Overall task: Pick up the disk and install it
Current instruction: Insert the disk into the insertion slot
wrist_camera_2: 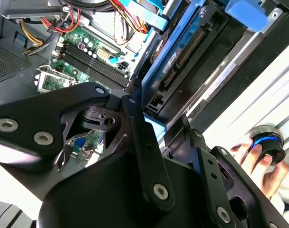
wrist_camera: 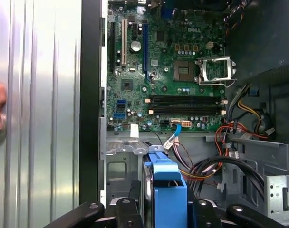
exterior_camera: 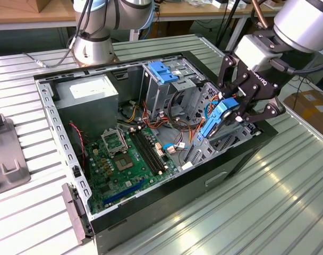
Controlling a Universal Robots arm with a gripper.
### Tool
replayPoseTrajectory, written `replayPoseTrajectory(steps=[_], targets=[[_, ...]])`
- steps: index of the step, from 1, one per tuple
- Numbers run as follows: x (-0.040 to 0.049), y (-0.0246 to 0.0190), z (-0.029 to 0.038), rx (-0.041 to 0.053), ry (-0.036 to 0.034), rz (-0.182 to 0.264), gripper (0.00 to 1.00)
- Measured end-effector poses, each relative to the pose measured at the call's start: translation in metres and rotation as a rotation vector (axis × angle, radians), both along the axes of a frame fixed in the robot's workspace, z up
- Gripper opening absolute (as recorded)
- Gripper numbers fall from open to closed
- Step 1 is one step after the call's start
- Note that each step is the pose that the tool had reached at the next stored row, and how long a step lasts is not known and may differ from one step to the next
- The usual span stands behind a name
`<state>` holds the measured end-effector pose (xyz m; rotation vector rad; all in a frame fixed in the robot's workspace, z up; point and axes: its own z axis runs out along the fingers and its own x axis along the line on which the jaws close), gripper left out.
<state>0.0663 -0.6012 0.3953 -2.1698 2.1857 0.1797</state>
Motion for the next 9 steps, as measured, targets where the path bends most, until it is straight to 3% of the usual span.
replayPoseTrajectory(steps=[4, 6, 9], targets=[[0.0000, 0.0000, 0.0091, 0.0119, 0.0000, 0.000, 0.45], [0.0000, 0.0000, 0.0167, 0.0247, 0.0000, 0.000, 0.45], [0.0000, 0.0000, 0.0232, 0.0344, 0.0000, 0.000, 0.45]])
